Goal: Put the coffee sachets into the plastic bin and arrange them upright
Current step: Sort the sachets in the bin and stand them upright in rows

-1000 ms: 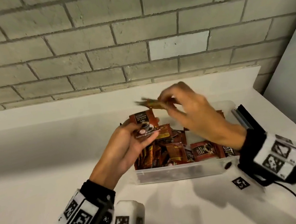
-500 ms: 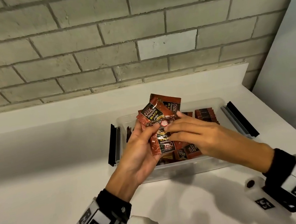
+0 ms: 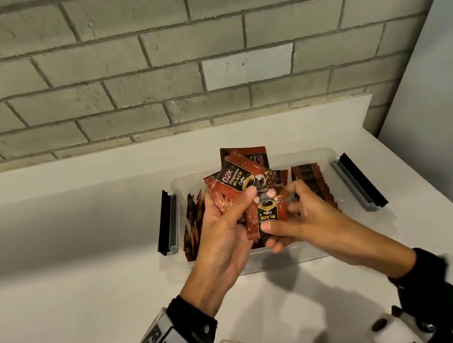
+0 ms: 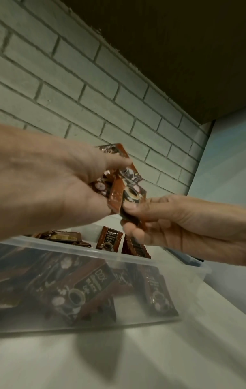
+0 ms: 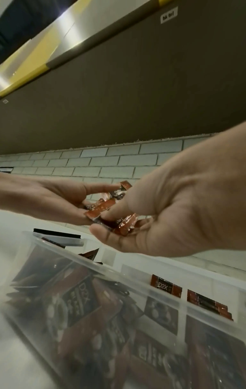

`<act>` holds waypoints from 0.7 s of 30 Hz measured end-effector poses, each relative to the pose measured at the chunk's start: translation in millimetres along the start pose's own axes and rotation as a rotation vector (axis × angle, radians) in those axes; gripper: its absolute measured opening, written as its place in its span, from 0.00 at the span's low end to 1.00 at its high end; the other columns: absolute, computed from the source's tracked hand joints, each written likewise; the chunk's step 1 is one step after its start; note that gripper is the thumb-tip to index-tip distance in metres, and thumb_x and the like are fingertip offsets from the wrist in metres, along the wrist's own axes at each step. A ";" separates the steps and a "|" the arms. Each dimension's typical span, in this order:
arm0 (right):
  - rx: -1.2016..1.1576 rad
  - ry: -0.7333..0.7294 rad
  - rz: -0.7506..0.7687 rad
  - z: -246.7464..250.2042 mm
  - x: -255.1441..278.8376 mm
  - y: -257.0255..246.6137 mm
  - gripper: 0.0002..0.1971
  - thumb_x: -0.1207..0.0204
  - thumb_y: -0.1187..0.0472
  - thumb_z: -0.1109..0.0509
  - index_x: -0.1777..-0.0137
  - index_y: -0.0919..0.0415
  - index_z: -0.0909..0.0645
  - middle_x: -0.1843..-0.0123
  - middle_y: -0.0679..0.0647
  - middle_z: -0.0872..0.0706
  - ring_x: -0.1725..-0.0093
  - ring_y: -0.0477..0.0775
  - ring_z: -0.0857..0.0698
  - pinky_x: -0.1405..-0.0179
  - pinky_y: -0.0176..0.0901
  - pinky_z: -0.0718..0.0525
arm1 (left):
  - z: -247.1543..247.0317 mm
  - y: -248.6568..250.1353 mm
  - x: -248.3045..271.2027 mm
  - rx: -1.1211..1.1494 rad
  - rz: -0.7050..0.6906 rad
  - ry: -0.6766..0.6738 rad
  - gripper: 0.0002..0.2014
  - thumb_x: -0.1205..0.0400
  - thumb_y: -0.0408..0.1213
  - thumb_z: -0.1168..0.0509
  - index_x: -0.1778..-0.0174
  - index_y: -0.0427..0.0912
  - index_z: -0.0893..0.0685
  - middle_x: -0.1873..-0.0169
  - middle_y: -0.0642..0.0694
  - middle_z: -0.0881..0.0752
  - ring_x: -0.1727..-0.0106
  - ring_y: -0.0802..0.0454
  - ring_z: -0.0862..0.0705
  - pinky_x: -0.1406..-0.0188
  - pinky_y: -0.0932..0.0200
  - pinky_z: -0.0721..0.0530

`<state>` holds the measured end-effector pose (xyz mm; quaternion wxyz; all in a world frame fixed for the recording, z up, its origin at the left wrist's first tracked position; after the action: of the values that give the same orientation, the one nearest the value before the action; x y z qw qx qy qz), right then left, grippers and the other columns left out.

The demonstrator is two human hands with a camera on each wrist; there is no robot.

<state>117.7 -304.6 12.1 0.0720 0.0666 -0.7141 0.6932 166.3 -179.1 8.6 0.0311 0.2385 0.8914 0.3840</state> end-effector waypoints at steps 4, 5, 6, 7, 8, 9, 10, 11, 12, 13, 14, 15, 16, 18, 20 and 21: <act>0.154 -0.024 0.020 13.2 1.8 -3.2 0.17 0.28 0.68 0.25 0.41 0.61 0.25 0.54 0.60 0.11 0.63 0.55 0.11 0.65 0.42 0.14 | 8.5 3.0 -4.5 0.005 -0.016 0.071 0.24 0.22 0.32 0.33 0.28 0.41 0.27 0.35 0.35 0.17 0.38 0.38 0.16 0.53 0.44 0.13; 0.218 -0.026 0.030 18.7 2.8 -5.5 0.13 0.28 0.66 0.25 0.46 0.59 0.22 0.55 0.55 0.10 0.62 0.52 0.11 0.64 0.40 0.16 | 11.5 4.4 -6.0 0.007 -0.025 0.097 0.25 0.23 0.31 0.33 0.28 0.41 0.27 0.36 0.36 0.17 0.39 0.39 0.16 0.53 0.44 0.13; 0.260 -0.019 0.041 25.5 3.2 -8.0 0.09 0.28 0.64 0.25 0.50 0.57 0.20 0.55 0.52 0.09 0.60 0.49 0.12 0.63 0.38 0.17 | 14.8 6.1 -7.6 0.003 -0.032 0.119 0.26 0.24 0.30 0.31 0.29 0.42 0.26 0.38 0.37 0.16 0.41 0.41 0.14 0.55 0.45 0.13; 0.271 -0.007 0.055 31.9 3.7 -12.0 0.07 0.29 0.63 0.25 0.52 0.56 0.17 0.54 0.50 0.09 0.57 0.47 0.12 0.60 0.36 0.18 | 17.6 7.3 -8.6 -0.005 -0.036 0.137 0.27 0.26 0.29 0.31 0.29 0.42 0.26 0.39 0.37 0.15 0.44 0.42 0.13 0.57 0.47 0.13; 0.259 0.007 0.067 37.9 3.6 -16.4 0.07 0.29 0.63 0.25 0.52 0.56 0.15 0.52 0.49 0.09 0.54 0.45 0.12 0.59 0.33 0.19 | 20.0 7.7 -9.4 -0.015 -0.039 0.148 0.27 0.26 0.28 0.30 0.30 0.42 0.25 0.40 0.37 0.14 0.46 0.44 0.12 0.59 0.48 0.12; 0.239 0.019 0.076 42.3 2.8 -21.0 0.08 0.28 0.63 0.26 0.50 0.55 0.14 0.52 0.48 0.09 0.53 0.44 0.12 0.59 0.29 0.19 | 21.3 7.9 -9.4 -0.023 -0.040 0.154 0.27 0.26 0.27 0.30 0.31 0.42 0.25 0.42 0.38 0.13 0.47 0.45 0.11 0.60 0.50 0.12; 0.222 0.025 0.083 44.9 1.4 -25.1 0.09 0.27 0.64 0.28 0.48 0.55 0.13 0.52 0.46 0.09 0.54 0.41 0.12 0.60 0.26 0.20 | 22.1 7.4 -9.4 -0.029 -0.038 0.159 0.27 0.27 0.26 0.30 0.32 0.42 0.24 0.43 0.39 0.12 0.48 0.45 0.11 0.61 0.50 0.12; 0.215 0.024 0.083 46.2 -0.8 -28.2 0.10 0.24 0.65 0.30 0.46 0.55 0.14 0.52 0.46 0.09 0.55 0.39 0.12 0.60 0.25 0.19 | 22.0 6.4 -9.2 -0.033 -0.037 0.161 0.28 0.29 0.26 0.29 0.33 0.43 0.23 0.44 0.40 0.12 0.48 0.45 0.11 0.61 0.50 0.12; 0.218 0.019 0.080 45.9 -4.0 -30.5 0.10 0.22 0.66 0.33 0.44 0.55 0.14 0.51 0.47 0.09 0.53 0.40 0.12 0.56 0.26 0.17 | 22.2 5.4 -9.2 -0.040 -0.038 0.162 0.28 0.30 0.26 0.29 0.33 0.44 0.23 0.45 0.40 0.11 0.47 0.44 0.11 0.60 0.49 0.12; 0.236 0.014 0.077 44.9 -6.6 -32.8 0.10 0.20 0.65 0.35 0.43 0.55 0.15 0.48 0.49 0.09 0.50 0.43 0.12 0.51 0.29 0.16 | 21.5 4.3 -8.9 -0.050 -0.041 0.160 0.29 0.31 0.26 0.28 0.33 0.45 0.23 0.45 0.40 0.11 0.46 0.44 0.11 0.58 0.47 0.12; 0.280 0.012 0.084 43.1 -8.6 -34.9 0.11 0.18 0.65 0.37 0.42 0.55 0.17 0.47 0.50 0.11 0.48 0.45 0.12 0.48 0.32 0.15 | 21.3 3.1 -8.7 -0.062 -0.043 0.157 0.29 0.31 0.25 0.28 0.33 0.45 0.23 0.45 0.40 0.11 0.45 0.43 0.12 0.55 0.45 0.12; 0.377 0.014 0.117 41.1 -10.0 -37.7 0.10 0.17 0.64 0.38 0.41 0.56 0.18 0.46 0.50 0.12 0.47 0.46 0.13 0.47 0.32 0.16 | 20.4 2.0 -8.2 -0.073 -0.045 0.152 0.29 0.30 0.24 0.28 0.33 0.45 0.23 0.44 0.40 0.11 0.44 0.42 0.12 0.53 0.45 0.12; 0.526 0.020 0.169 38.8 -10.3 -41.6 0.09 0.17 0.63 0.39 0.41 0.57 0.20 0.48 0.50 0.15 0.49 0.45 0.14 0.49 0.29 0.17 | 20.2 0.8 -8.0 -0.086 -0.049 0.148 0.30 0.30 0.23 0.29 0.32 0.45 0.23 0.44 0.40 0.12 0.44 0.42 0.12 0.52 0.44 0.12; 0.847 0.034 0.275 32.7 -10.2 -49.0 0.05 0.17 0.61 0.41 0.47 0.58 0.23 0.54 0.48 0.21 0.56 0.43 0.18 0.61 0.27 0.22 | 19.5 -1.0 -7.6 -0.107 -0.054 0.131 0.31 0.31 0.22 0.29 0.32 0.44 0.24 0.44 0.39 0.12 0.43 0.41 0.12 0.53 0.45 0.12; 1.013 0.001 0.343 25.2 -10.6 -52.4 0.03 0.18 0.60 0.41 0.52 0.55 0.26 0.59 0.46 0.24 0.60 0.46 0.22 0.65 0.31 0.27 | 19.2 -1.9 -7.5 -0.131 -0.054 0.102 0.31 0.32 0.22 0.28 0.33 0.44 0.23 0.43 0.39 0.13 0.44 0.42 0.13 0.54 0.46 0.13; 1.036 -0.027 0.353 21.8 -11.5 -52.2 0.02 0.18 0.59 0.40 0.53 0.54 0.27 0.60 0.45 0.24 0.61 0.44 0.23 0.65 0.31 0.27 | 18.9 -2.3 -7.4 -0.141 -0.049 0.088 0.31 0.33 0.22 0.28 0.34 0.44 0.22 0.44 0.39 0.12 0.45 0.42 0.13 0.55 0.46 0.13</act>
<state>138.9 -328.0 60.4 -0.0968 -0.0189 -0.2805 0.9548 176.4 -171.0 -7.3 0.0181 0.1965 0.8684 0.4549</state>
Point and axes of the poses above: each hand's wrist, its own x-axis away from the middle knuckle, its own z-axis out of the back of the hand, y = z × x, the point moved 3 cm from there along -x, towards the middle knuckle
